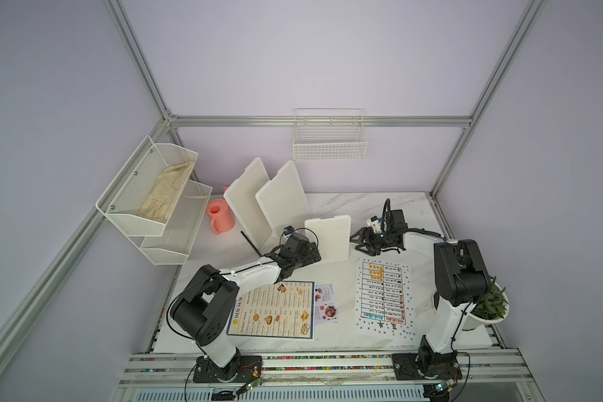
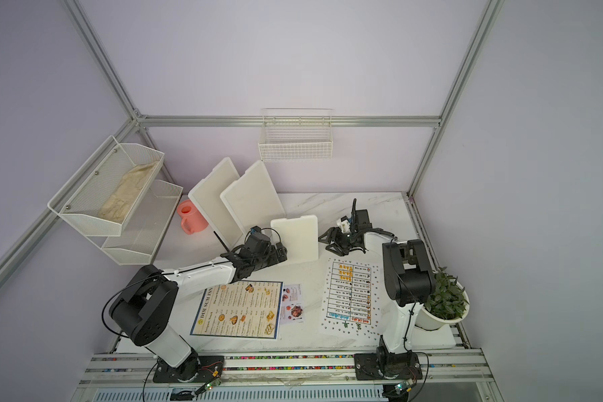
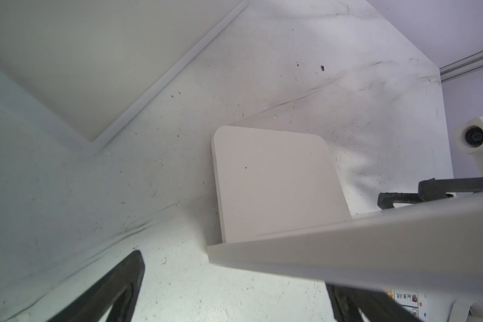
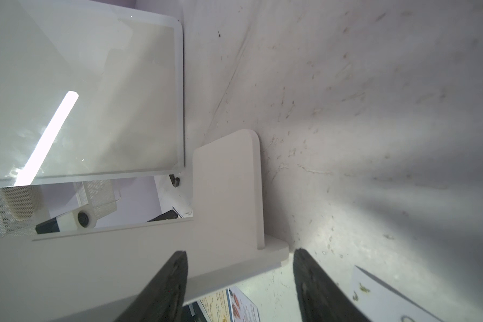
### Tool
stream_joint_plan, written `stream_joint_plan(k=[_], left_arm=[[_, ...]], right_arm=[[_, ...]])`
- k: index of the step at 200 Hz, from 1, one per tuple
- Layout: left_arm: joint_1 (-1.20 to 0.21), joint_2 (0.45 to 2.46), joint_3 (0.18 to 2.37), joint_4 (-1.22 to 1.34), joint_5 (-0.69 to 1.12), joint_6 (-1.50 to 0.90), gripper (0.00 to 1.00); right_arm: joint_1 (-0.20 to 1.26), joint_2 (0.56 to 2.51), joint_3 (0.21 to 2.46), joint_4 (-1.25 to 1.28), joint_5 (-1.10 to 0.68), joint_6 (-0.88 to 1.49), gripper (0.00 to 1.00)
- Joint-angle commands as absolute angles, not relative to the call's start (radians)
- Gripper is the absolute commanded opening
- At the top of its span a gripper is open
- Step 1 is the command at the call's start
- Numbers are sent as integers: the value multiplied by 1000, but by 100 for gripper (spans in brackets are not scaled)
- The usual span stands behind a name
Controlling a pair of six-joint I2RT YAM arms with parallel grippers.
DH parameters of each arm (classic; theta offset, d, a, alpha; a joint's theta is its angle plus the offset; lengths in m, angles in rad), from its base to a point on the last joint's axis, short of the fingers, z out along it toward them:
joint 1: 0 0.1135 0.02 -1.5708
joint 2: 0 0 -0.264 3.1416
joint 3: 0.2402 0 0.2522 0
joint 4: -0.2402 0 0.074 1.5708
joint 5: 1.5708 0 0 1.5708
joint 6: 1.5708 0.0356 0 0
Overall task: Insert the menus into the narrow rack
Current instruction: Adjust the narrow rack at the center of the board.
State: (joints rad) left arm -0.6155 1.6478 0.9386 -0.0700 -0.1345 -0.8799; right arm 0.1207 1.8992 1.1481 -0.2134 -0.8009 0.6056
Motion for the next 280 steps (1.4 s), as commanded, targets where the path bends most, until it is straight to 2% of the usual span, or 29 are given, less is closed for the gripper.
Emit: stream_joint_plan(k=[1,61,134,205,280], left_arm=[[-610,1596,933,-66,-137,-887,100],[-610,1561,907,-81,-154,-884,100],[-640,1291,799,-235,-146,-875,100],[-780,1172,705,-410,-9,-893,100],[-785,1134,593,-501,-37,-980,100]], right_arm=[[135,1862,1133,-236,-813,581,64],[144,1845,1115,-240,-801,589,64],[168,1605,974,-302,-565,608,65],[425,1398,775,-304,-550,730,65],[554,1375,653,-237,-517,847,65]])
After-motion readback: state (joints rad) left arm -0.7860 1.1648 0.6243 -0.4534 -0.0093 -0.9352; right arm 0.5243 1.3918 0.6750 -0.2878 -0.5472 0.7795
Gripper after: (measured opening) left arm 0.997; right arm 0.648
